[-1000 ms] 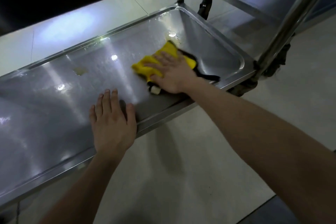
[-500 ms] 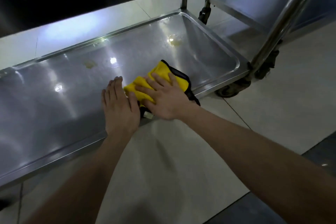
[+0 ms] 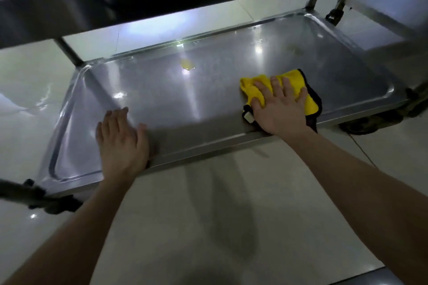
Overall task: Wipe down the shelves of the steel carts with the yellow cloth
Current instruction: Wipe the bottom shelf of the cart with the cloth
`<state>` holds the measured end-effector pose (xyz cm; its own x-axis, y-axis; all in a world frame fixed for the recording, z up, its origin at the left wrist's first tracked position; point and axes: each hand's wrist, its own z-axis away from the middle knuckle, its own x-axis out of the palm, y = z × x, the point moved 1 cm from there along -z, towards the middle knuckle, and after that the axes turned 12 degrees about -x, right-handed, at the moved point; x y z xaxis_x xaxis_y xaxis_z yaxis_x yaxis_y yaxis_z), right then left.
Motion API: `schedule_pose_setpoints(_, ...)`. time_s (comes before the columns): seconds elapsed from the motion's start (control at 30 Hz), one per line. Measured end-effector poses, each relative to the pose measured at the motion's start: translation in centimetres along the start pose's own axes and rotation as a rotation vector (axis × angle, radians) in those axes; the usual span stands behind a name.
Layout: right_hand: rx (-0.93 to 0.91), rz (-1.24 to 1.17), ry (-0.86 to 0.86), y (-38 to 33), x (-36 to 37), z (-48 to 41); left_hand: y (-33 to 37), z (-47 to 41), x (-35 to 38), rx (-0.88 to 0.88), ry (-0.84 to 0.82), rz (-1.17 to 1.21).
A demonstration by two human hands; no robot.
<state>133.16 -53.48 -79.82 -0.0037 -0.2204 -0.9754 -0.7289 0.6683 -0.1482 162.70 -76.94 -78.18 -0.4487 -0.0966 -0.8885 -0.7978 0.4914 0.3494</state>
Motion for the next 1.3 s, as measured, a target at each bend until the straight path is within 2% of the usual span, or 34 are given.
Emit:
schedule_pose_setpoints(0.07, 0.074, -0.002, -0.040, -2.7, 0.7, -1.7, 0.2, 0.2, 0.3, -0.002, 0.002, 0.032)
schedule_pose_setpoints(0.13, 0.021, 0.007, -0.091, -6.2, 1.2, -3.4, 0.4, 0.2, 0.4, -0.011, -0.006, 0.051)
schedule_pose_setpoints(0.3, -0.578, -0.001, -0.202, -16.0, 1.6, -3.2, 0.5, 0.0, 1.1, -0.015, 0.055, 0.079)
schedule_pose_setpoints(0.4, -0.804, -0.044, -0.217, -15.4, 0.6, -0.2, 0.0, 0.0, 1.4, -0.037, 0.122, 0.119)
schedule_pose_setpoints(0.47, -0.871, -0.081, -0.217, -12.8, -0.4, 1.3, 0.0, 0.0, 1.2, -0.058, 0.151, 0.163)
schedule_pose_setpoints(0.53, -0.844, -0.116, -0.255, -10.1, -1.4, 2.0, 0.2, 0.2, 1.0, -0.076, 0.149, 0.235)
schedule_pose_setpoints(0.63, -0.687, -0.104, -0.260, -7.8, -2.0, 2.0, -0.5, 0.2, 0.0, -0.097, 0.078, 0.335)
schedule_pose_setpoints(0.8, -0.516, -0.081, -0.254, -8.8, -0.9, 0.9, -6.7, -1.3, -2.5, -0.125, 0.075, 0.034)
schedule_pose_setpoints(0.9, -0.458, -0.063, -0.209, -11.1, 0.2, -0.5, -8.2, -1.4, -2.4, -0.240, 0.037, 0.005)
schedule_pose_setpoints(0.97, -0.431, -0.045, -0.184, -13.1, 1.2, -1.9, -8.0, -1.5, -1.8, -0.248, 0.037, 0.018)
schedule_pose_setpoints(1.13, -0.479, -0.044, -0.235, -22.3, 3.8, -8.8, -8.7, -1.6, -0.9, -0.232, 0.041, 0.012)
schedule_pose_setpoints(1.3, -0.758, -0.070, -0.302, -31.5, 4.9, -9.6, -9.0, -1.7, -0.7, -0.224, 0.180, 0.165)
